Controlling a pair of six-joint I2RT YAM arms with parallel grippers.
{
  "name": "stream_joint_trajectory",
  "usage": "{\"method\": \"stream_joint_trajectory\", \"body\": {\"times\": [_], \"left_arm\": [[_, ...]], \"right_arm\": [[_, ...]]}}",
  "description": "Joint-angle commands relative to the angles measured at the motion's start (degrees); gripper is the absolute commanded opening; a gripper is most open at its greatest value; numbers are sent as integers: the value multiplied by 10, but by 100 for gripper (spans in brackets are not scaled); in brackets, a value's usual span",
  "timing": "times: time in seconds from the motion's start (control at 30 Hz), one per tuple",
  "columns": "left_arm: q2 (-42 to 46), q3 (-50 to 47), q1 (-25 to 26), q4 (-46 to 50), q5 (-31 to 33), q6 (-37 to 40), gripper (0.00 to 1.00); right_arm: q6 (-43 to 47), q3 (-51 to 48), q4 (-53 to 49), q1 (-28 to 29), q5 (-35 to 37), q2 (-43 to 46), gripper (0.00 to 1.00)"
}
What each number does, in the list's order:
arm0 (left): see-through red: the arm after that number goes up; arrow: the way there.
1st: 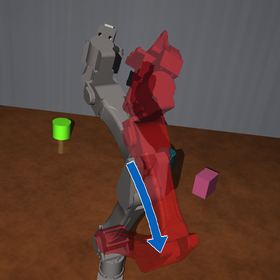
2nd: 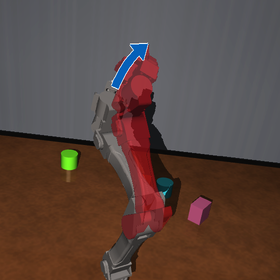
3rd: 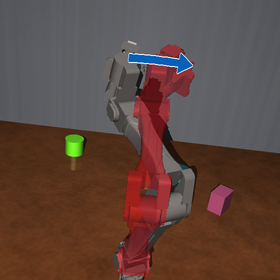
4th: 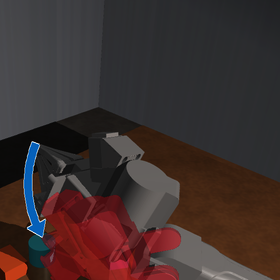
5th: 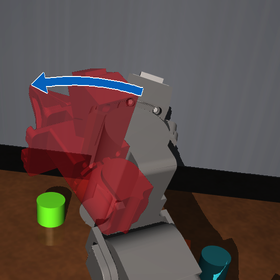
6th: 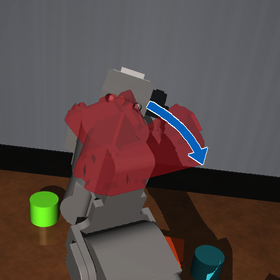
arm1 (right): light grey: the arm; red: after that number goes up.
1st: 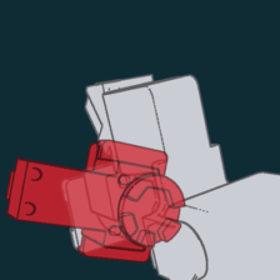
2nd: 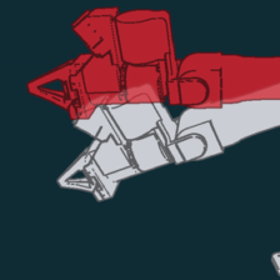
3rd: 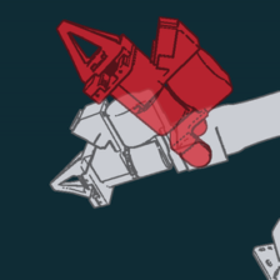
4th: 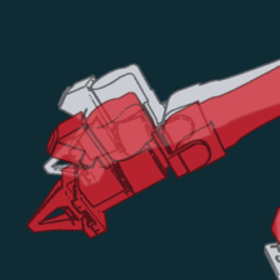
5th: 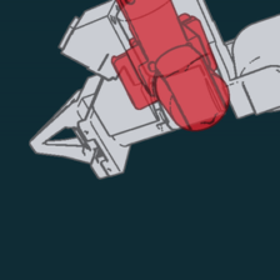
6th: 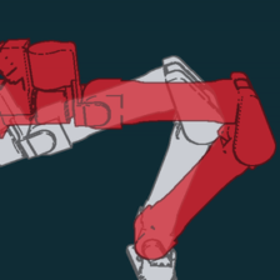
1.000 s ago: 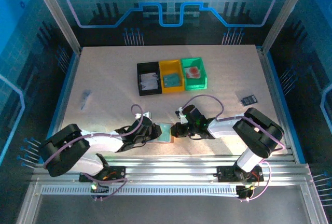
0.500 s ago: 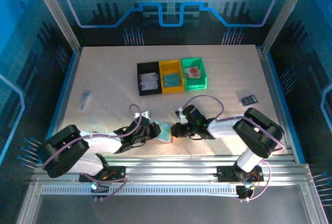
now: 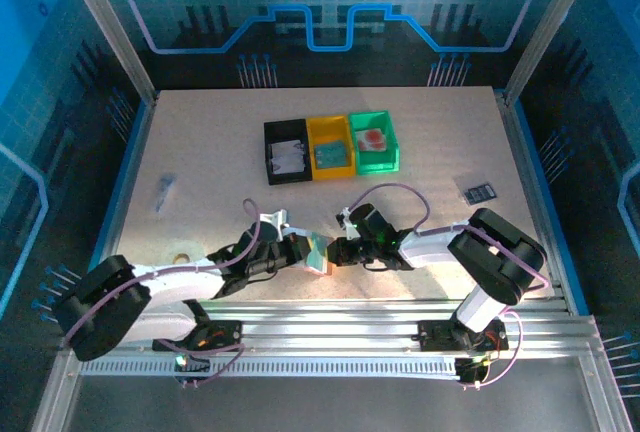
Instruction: Take the credit cards out of the card holder
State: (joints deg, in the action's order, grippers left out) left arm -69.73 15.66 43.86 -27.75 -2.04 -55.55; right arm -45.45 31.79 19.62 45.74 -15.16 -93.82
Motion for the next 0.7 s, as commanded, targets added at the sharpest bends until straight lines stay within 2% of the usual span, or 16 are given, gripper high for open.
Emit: {"method": "stream_joint_trajectory", "body": {"times": [0.0, 0.67], "left_arm": [[29, -5, -9, -9, -41, 20, 0], [145, -10, -68, 96, -57, 43, 0]], "right_arm": [[2, -14, -46, 12, 25, -27, 0], [27, -4, -113, -11, 38, 6, 0]]}}
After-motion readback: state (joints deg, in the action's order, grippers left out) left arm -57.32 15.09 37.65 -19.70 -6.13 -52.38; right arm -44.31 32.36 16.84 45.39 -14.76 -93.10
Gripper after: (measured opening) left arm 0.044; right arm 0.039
